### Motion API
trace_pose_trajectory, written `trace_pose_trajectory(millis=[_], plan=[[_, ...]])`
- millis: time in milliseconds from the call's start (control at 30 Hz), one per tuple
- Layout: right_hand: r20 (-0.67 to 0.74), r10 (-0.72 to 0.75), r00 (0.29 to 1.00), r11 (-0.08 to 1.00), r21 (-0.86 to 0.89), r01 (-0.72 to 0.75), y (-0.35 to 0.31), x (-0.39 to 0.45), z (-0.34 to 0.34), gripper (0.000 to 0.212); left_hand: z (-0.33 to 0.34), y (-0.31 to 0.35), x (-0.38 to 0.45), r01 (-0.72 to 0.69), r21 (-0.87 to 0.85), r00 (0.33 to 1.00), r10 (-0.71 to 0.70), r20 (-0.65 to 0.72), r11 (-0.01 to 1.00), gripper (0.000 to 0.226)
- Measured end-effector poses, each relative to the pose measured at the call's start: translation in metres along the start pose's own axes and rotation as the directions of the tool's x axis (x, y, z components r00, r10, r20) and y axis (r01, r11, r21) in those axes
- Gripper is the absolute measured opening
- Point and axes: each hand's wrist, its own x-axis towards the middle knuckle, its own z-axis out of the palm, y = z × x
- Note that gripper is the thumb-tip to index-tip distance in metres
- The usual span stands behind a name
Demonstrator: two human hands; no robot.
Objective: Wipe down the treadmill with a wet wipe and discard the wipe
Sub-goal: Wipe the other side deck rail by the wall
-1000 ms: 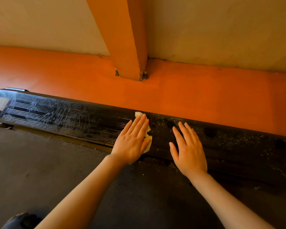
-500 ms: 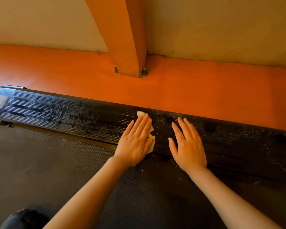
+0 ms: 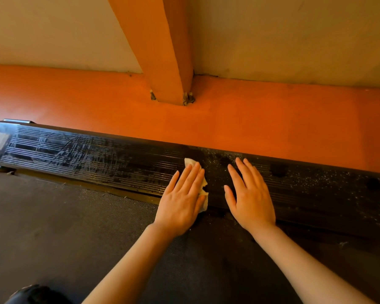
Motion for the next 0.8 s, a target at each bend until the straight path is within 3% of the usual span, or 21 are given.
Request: trace_pose_trajectory(millis=[200, 367, 500, 800], plan=[[-0.008, -0.007, 1.0, 1.0, 0.024, 0.007, 0.001, 0.0, -0.001, 0.056, -0.005, 0.0, 0.061, 0.029, 0.125, 1.0, -0.03, 0.006, 0.992, 0.063], [0.001, -0.004, 1.0, 1.0, 0.008, 0.004, 0.001, 0.0, -0.001, 0.056, -0.002, 0.007, 0.012, 0.002, 0.017, 1.0, -0.002, -0.007, 1.0, 0.057], [-0.003, -0.001, 1.0, 1.0, 0.009, 0.001, 0.0, 0.0, -0.001, 0.056, 0.003, 0.005, -0.023, -0.023, 0.025, 1.0, 0.022, 0.005, 0.999, 0.057], [0.01, -0.01, 1.0, 1.0, 0.03, 0.01, 0.002, 0.0, -0.001, 0.055, -0.009, 0.002, 0.059, -0.009, 0.066, 0.999, 0.006, 0.045, 0.998, 0.063]])
